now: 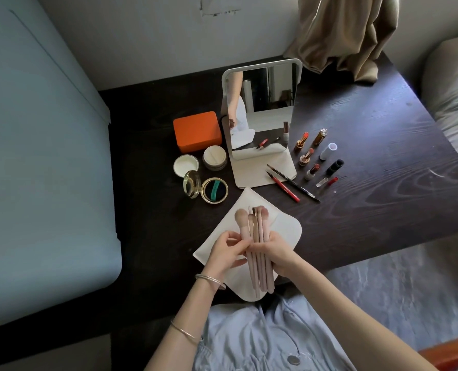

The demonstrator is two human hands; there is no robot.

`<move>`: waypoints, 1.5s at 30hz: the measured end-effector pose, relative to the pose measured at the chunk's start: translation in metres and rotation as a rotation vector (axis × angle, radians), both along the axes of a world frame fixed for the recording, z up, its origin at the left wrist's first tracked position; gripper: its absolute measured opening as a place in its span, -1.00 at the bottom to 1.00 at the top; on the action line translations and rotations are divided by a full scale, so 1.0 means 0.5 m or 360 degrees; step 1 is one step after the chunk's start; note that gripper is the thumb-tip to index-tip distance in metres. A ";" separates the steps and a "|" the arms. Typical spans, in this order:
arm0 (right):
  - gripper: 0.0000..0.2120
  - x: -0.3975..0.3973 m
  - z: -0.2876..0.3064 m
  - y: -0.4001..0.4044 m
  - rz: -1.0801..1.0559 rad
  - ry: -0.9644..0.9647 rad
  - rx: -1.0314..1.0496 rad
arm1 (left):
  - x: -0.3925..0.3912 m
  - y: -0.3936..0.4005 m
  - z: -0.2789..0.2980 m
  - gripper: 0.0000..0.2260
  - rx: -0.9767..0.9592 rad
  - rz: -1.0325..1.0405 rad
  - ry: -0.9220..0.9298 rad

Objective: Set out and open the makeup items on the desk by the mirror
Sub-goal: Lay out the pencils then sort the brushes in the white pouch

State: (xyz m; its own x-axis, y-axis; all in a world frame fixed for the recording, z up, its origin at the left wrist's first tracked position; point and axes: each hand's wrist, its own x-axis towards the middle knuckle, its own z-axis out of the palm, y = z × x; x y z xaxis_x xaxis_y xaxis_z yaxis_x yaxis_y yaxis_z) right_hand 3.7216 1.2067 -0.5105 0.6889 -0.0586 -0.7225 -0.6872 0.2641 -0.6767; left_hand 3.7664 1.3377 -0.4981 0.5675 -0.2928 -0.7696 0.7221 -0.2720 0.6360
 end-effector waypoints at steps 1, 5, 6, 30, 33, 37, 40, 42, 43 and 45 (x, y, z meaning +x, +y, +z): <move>-0.87 0.000 0.002 0.000 -0.0018 -0.0001 -0.0008 | 0.001 0.002 0.001 -0.84 -0.0010 0.0000 0.0017; -0.87 0.003 0.008 -0.003 0.0004 0.0032 0.0105 | 0.017 0.017 0.013 -0.82 -0.0081 -0.0046 0.0128; -0.86 0.004 0.009 -0.004 0.0008 0.0040 0.0141 | 0.022 0.022 0.015 -0.80 -0.0068 -0.0085 0.0137; -0.88 0.040 0.040 -0.026 0.0176 0.0177 0.0119 | -0.046 0.036 -0.002 -0.87 0.0151 0.0281 0.0070; -0.94 0.051 0.031 -0.032 0.0343 0.0184 0.0071 | -0.071 0.026 -0.009 -0.95 0.0284 0.0452 0.0036; -0.95 0.058 0.014 -0.047 0.0386 0.0237 0.0035 | -0.086 0.006 -0.039 -0.88 0.0612 0.0456 -0.0044; -0.95 0.059 0.000 -0.056 0.0464 0.0276 0.0006 | -0.093 -0.006 -0.050 -0.82 0.0843 0.0404 -0.0091; -0.94 0.062 -0.006 -0.060 0.0513 0.0277 -0.0013 | -0.094 -0.012 -0.042 -0.79 0.0999 0.0374 -0.0163; -0.92 0.064 -0.009 -0.059 0.0562 0.0269 -0.0022 | -0.097 -0.015 -0.038 -0.79 0.1086 0.0378 -0.0207; -0.88 0.069 -0.014 -0.054 0.0670 0.0251 -0.0055 | -0.104 -0.016 -0.031 -0.78 0.1231 0.0411 -0.0257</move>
